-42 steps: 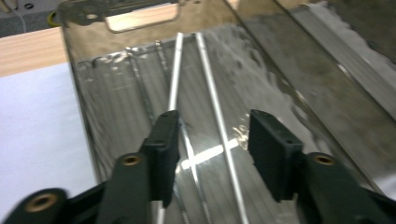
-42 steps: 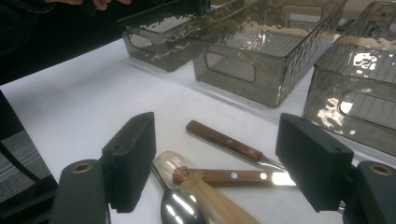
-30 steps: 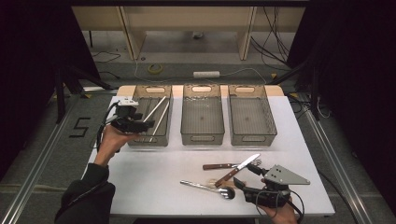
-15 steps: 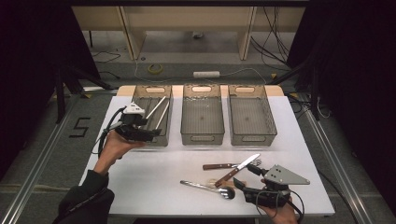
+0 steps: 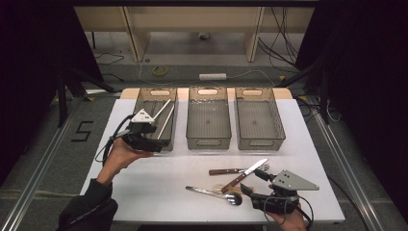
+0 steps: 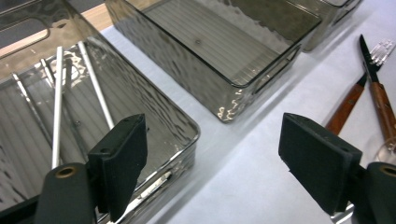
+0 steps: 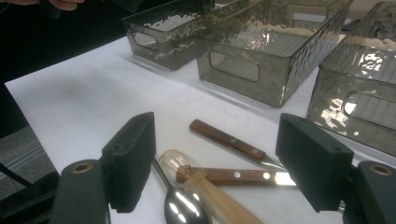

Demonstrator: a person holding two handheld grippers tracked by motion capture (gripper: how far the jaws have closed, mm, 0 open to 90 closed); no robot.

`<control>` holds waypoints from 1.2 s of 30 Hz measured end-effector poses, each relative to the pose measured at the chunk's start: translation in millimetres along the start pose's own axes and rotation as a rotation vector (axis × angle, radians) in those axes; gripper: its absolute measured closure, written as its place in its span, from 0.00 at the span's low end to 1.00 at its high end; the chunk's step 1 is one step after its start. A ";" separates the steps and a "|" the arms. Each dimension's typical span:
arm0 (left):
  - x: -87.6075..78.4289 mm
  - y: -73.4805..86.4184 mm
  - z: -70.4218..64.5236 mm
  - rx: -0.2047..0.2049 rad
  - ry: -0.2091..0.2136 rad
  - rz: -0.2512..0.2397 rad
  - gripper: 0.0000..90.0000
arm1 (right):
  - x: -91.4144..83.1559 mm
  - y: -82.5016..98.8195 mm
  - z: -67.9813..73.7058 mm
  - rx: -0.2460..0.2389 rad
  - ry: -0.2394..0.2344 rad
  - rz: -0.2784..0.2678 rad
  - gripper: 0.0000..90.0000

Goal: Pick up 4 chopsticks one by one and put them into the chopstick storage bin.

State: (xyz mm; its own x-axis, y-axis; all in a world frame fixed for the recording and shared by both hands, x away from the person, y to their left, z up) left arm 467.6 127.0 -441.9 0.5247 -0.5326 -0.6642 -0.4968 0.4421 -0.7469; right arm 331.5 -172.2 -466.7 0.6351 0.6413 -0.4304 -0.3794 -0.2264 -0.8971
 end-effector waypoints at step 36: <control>18.7 23.1 -66.6 0.145 0.127 0.098 0.21 | -1.1 2.7 -4.7 0.010 0.000 0.010 0.33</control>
State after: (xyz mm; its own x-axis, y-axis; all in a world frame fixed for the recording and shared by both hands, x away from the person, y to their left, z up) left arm 420.0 79.2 -469.4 0.3831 -0.5643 -0.7313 -0.4314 0.5907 -0.6819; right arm 332.9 -176.9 -469.1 0.6313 0.6391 -0.4393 -0.3921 -0.2258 -0.8918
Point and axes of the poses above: each handheld gripper's, and its own axes: x roughly forward along the jaws, y roughly out of its underside, z roughly to its left, the point moved 9 cm from there along x, roughly forward along the jaws, and after that the axes turned 1 degree about z, right-handed, at the moved point
